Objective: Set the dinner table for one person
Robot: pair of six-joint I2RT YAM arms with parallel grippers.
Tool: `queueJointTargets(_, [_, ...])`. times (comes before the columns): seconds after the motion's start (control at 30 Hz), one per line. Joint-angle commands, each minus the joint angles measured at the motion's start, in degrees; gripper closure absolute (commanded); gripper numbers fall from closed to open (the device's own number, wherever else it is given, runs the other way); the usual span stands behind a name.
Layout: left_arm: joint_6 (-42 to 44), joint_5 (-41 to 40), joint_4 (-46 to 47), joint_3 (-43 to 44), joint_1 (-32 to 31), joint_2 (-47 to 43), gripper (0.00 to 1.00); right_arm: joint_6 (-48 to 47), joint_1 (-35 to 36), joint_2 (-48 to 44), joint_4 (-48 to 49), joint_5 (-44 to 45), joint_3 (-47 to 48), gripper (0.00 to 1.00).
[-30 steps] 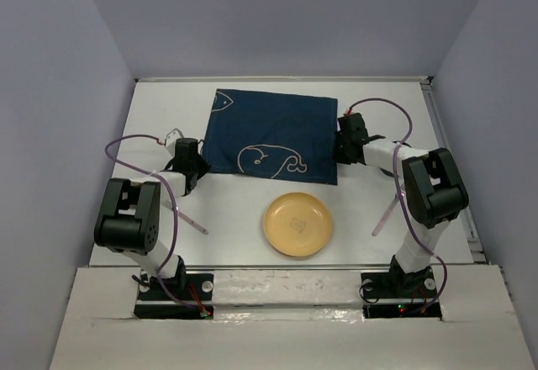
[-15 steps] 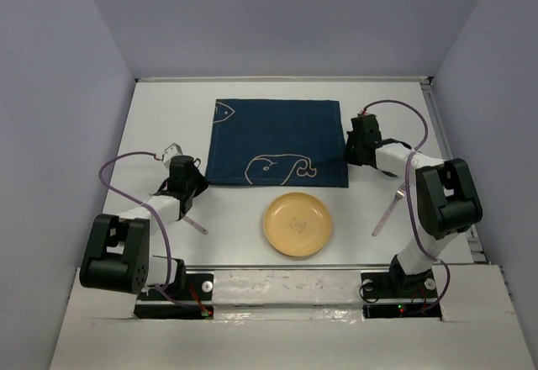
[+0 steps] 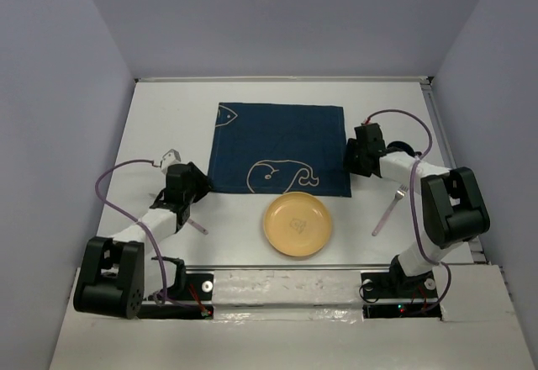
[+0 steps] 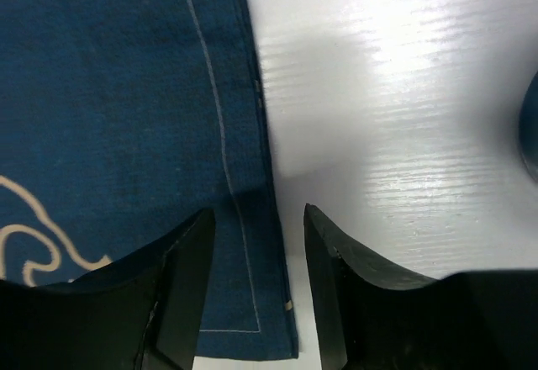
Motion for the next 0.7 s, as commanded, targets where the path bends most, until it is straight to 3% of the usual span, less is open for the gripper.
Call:
queueJointTargets(0.0, [-0.7, 0.6, -0.3, -2.0, -0.1, -6.8, 0.41, -0.2, -0.3, -6.3, 1.6, -2.9, 0.2, 0.44])
queueJointTargets(0.27, [-0.7, 1.0, -5.3, -1.4, -2.2, -24.0, 0.37, -0.7, 10.4, -16.7, 1.6, -11.7, -6.3, 0.4])
queueJointTargets(0.37, [2.8, 1.1, -8.8, 2.0, -3.1, -25.8, 0.37, -0.7, 13.6, -19.5, 0.3, -15.1, -10.9, 0.41])
queueJointTargets(0.5, [3.9, -3.0, -8.6, 2.5, -3.2, -24.1, 0.37, 0.6, 15.2, -23.4, -2.1, -15.5, -15.7, 0.41])
queueJointTargets(0.67, [3.7, -5.2, -7.2, 3.5, -2.9, -14.4, 0.33, 2.1, 15.7, -25.6, -4.2, -16.5, -19.0, 0.41])
